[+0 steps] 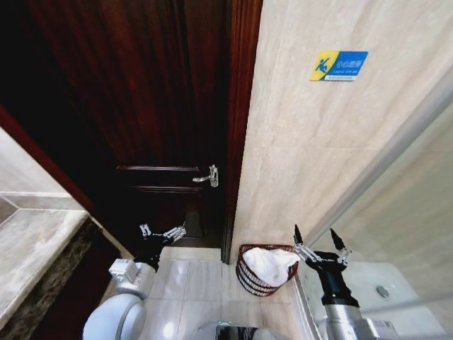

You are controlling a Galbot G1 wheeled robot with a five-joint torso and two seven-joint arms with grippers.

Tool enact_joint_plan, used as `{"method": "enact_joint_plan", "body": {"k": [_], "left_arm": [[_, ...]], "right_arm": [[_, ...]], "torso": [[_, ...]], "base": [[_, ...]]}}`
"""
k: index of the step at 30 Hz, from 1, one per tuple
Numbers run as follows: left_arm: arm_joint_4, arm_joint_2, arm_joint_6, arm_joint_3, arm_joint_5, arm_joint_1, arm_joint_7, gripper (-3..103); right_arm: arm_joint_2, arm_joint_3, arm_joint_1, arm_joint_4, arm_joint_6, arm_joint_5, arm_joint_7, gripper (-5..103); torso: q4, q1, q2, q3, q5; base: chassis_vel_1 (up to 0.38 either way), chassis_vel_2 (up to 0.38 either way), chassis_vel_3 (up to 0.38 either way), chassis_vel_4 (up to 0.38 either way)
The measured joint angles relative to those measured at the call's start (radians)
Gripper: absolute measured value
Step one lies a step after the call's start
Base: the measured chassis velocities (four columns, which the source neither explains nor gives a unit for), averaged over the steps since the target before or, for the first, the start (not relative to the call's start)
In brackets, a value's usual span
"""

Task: Discard the used towel into the hamper.

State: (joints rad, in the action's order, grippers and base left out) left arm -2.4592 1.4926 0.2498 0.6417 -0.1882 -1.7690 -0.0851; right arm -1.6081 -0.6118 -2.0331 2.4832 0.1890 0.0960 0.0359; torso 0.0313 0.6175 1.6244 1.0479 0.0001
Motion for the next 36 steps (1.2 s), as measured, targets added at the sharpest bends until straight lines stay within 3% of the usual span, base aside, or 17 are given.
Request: {"method": "enact_joint_plan", "body": {"k": [18,21,24,26,29,36], "left_arm": [[0.000,0.000,0.000,0.000,0.000,0.000,0.000,100],[0.000,0.000,0.000,0.000,0.000,0.000,0.000,100],[0.000,0.000,0.000,0.000,0.000,0.000,0.000,100],[0.000,0.000,0.000,0.000,0.000,0.000,0.000,100],[0.000,0.000,0.000,0.000,0.000,0.000,0.000,100],[0.000,0.000,0.000,0.000,0.000,0.000,0.000,100]], "right_arm": [[0.000,0.000,0.000,0.000,0.000,0.000,0.000,100],[0.000,0.000,0.000,0.000,0.000,0.000,0.000,100],[0.000,0.000,0.000,0.000,0.000,0.000,0.000,100],[0.000,0.000,0.000,0.000,0.000,0.000,0.000,100],[0.000,0.000,0.000,0.000,0.000,0.000,0.000,100],[0.000,0.000,0.000,0.000,0.000,0.000,0.000,100]], "torso": [[0.0000,0.000,0.000,0.000,-0.0006],[0.0001,0.000,0.000,0.000,0.0008],[-0.0001,0.000,0.000,0.000,-0.0010],[0.0002,0.000,0.000,0.000,0.0011],[-0.0002,-0.001,0.001,0.000,-0.0005],[-0.0001,0.000,0.000,0.000,0.0001]], "base": [[0.299,-0.311,-0.304,0.307],[0.399,-0.338,-0.372,0.369],[0.349,-0.360,-0.333,0.368],[0.348,-0.342,-0.332,0.319],[0.254,-0.284,-0.283,0.274],[0.083,-0.063,-0.119,0.078]]}}
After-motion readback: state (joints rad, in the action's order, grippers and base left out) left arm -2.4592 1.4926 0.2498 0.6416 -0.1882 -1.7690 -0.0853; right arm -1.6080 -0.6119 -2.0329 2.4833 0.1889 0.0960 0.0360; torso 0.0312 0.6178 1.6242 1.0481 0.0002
